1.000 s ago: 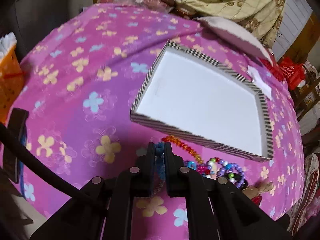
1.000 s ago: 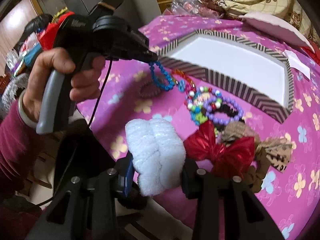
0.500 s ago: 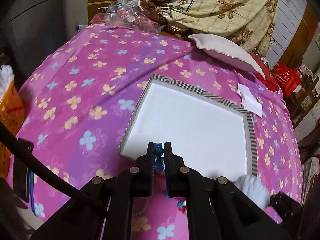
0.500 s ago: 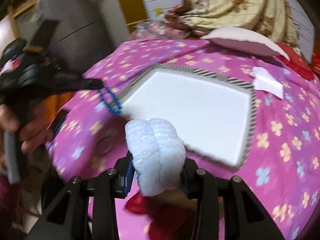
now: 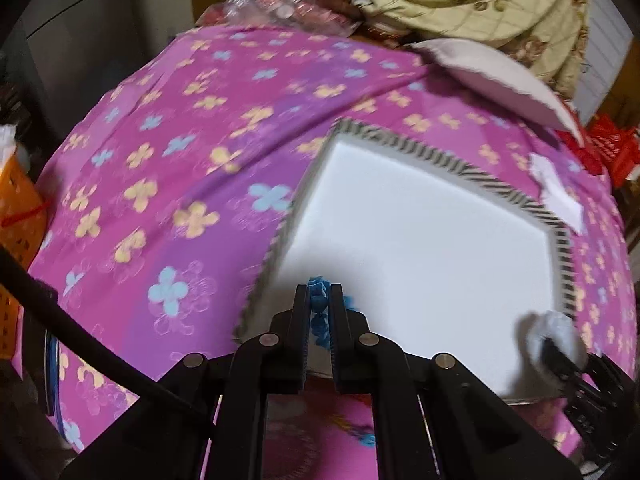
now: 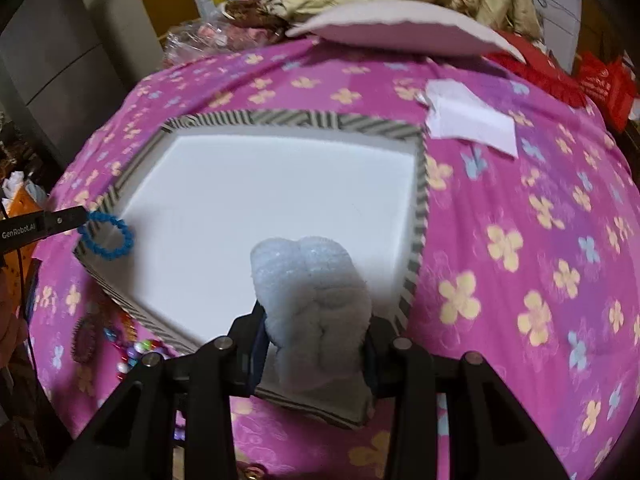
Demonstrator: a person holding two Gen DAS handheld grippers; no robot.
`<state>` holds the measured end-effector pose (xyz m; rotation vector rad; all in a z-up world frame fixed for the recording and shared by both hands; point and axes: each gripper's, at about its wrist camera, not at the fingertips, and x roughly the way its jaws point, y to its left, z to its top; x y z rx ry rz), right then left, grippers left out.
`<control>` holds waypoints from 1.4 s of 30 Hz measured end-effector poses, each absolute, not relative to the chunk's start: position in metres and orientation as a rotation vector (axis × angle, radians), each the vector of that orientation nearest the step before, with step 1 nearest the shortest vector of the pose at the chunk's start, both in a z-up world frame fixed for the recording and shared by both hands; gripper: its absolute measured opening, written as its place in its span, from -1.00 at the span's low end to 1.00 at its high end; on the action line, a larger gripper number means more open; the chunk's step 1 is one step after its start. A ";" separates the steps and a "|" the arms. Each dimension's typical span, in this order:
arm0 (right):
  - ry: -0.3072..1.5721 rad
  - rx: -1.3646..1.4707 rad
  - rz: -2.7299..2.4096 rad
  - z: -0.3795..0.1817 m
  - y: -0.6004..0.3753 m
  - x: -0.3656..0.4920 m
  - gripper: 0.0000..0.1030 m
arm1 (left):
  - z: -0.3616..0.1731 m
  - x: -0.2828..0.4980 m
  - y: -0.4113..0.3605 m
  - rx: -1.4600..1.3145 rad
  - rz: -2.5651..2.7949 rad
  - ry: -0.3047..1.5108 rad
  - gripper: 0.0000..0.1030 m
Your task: Organize jewelry
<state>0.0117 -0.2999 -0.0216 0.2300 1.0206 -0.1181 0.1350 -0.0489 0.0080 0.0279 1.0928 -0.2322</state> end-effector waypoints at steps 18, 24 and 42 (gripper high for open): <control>0.945 0.303 -0.082 -0.002 -0.299 -0.025 0.19 | -0.003 0.112 -0.024 -0.015 -0.191 1.105 -0.27; 0.897 0.319 -0.089 0.014 -0.299 -0.046 0.23 | 0.016 0.092 -0.018 -0.025 -0.186 1.062 -0.21; 0.824 0.229 -0.043 0.044 -0.240 -0.103 0.24 | 0.045 0.012 -0.005 0.025 -0.161 0.924 -0.21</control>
